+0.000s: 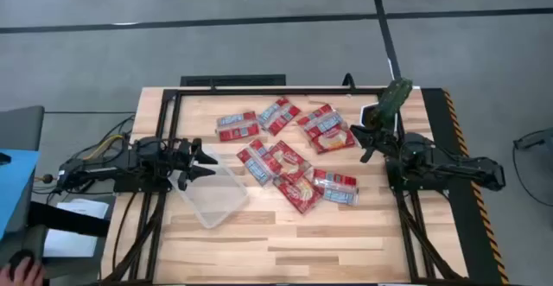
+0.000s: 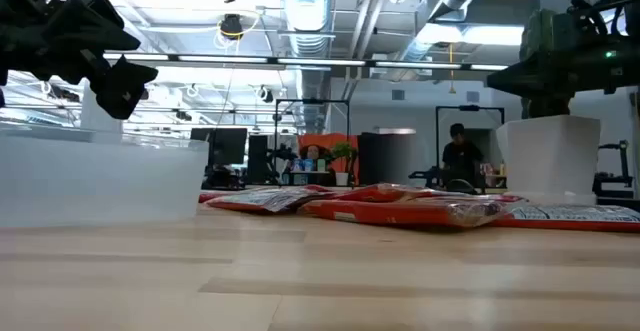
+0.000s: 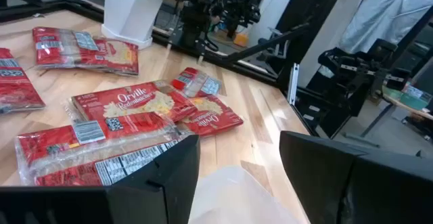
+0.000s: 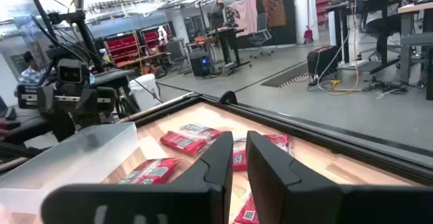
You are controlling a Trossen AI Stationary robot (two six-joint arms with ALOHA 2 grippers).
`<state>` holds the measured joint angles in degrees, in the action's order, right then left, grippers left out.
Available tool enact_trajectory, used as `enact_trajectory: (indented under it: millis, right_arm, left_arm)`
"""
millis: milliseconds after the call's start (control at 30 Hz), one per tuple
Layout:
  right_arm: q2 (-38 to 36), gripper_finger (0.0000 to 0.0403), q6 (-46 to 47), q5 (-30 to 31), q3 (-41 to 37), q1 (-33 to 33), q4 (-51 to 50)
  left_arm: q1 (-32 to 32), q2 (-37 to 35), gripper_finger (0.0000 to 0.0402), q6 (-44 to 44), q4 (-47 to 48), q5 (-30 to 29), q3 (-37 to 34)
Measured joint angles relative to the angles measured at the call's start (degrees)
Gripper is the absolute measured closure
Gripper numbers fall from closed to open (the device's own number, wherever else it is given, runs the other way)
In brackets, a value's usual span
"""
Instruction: Sort popcorn bags into baskets
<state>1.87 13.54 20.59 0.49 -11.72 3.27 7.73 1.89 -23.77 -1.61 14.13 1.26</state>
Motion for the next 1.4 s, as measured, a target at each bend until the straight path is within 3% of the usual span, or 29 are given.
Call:
enact_trajectory:
  millis: [1267, 1400]
  right_arm:
    - [0.0, 0.0333, 0.0, 0.0, 0.0, 0.0, 0.0]
    - [0.0, 0.0333, 0.0, 0.0, 0.0, 0.0, 0.0]
  left_arm:
    - [0.0, 0.0, 0.0207, 0.0, 0.0, -0.1, 0.0]
    - [0.0, 0.0, 0.0207, -1.1, -1.4, -3.1, 0.0]
